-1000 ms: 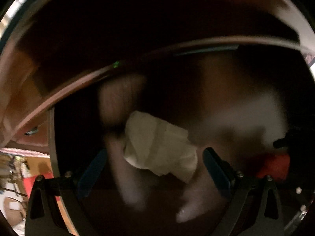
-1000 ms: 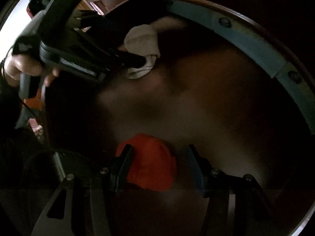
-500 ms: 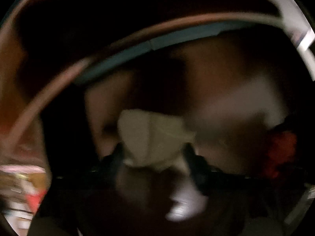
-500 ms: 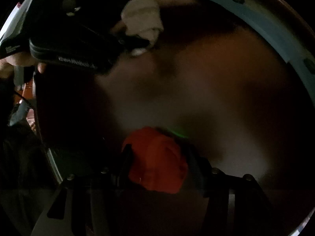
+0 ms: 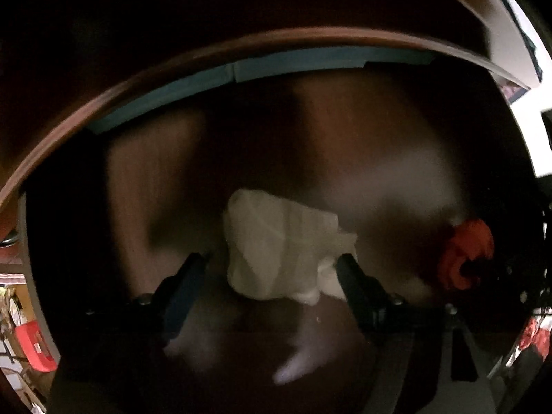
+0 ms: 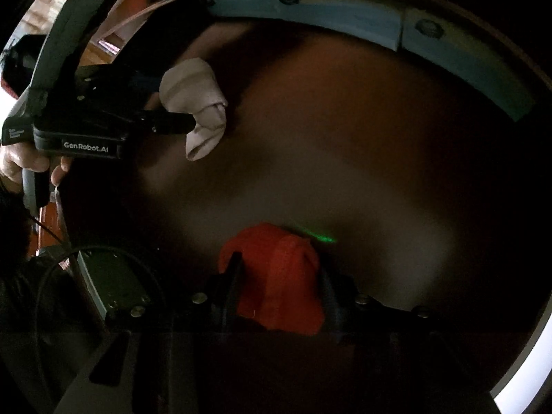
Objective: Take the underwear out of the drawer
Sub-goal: 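Close the left tool on a beige sock while the right tool grips the red sock, then lift the beige sock and red sock out of the drawer with both tools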
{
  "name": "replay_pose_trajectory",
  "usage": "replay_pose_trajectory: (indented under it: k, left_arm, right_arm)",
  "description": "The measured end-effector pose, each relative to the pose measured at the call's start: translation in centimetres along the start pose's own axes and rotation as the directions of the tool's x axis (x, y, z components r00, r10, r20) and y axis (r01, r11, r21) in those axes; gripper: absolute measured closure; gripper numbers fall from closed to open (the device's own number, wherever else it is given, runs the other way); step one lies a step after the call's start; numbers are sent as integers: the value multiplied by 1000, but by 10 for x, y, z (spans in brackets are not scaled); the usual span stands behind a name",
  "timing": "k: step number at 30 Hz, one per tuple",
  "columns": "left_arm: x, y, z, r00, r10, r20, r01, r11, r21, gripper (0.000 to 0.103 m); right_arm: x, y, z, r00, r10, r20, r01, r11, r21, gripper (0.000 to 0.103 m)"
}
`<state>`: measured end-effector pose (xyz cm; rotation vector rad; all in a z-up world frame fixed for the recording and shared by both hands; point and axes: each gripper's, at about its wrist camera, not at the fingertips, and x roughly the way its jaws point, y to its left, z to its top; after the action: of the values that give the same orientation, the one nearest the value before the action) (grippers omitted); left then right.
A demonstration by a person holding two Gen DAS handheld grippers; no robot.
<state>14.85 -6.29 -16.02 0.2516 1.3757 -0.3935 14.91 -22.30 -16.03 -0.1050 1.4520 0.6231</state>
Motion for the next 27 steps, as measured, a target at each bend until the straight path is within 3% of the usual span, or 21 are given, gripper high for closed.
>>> replay_pose_trajectory:
  k: [3, 4, 5, 6, 8, 11, 17, 20, 22, 27]
  left_arm:
    - [5, -6, 3, 1000, -25, -14, 24, 1000, -17, 22]
    - [9, 1, -1, 999, -34, -20, 33, 999, -22, 26]
    - [11, -3, -2, 999, -40, -22, 39, 999, -36, 38]
    - [10, -2, -2, 999, -44, -13, 43, 998, -49, 41]
    - [10, 3, -9, 998, -55, -2, 55, 998, -44, 59]
    - [16, 8, -10, 997, -77, 2, 77, 997, -15, 66]
    - [5, -6, -12, 998, -41, 52, 38, 998, 47, 69]
    - [-5, -16, -19, 994, 8, 110, -18, 996, 87, 69]
    - [-16, -12, -39, 990, 9, 142, -22, 996, 89, 69]
    - [-41, -10, -54, 970, 43, 240, -65, 994, 87, 69]
  right_arm:
    - [7, -3, 3, 1000, 10, 7, -10, 1000, 17, 59]
    - [10, -2, 4, 1000, 10, 11, -10, 1000, 21, 59]
    - [10, -2, 3, 1000, 12, 14, -12, 1000, 26, 59]
    - [11, -1, 2, 1000, 13, 17, -14, 999, 30, 59]
    - [17, 3, -2, 999, 17, 30, -18, 999, 43, 60]
    - [7, -9, -5, 999, 20, 49, -22, 998, 58, 61]
    - [-10, -11, -25, 989, 51, 138, -68, 989, 128, 62]
    - [-11, -8, -28, 982, 54, 181, -84, 983, 164, 63]
    - [-19, -22, -25, 977, 51, 208, -91, 978, 188, 64]
    - [-35, -27, -35, 949, 59, 309, -142, 957, 254, 65]
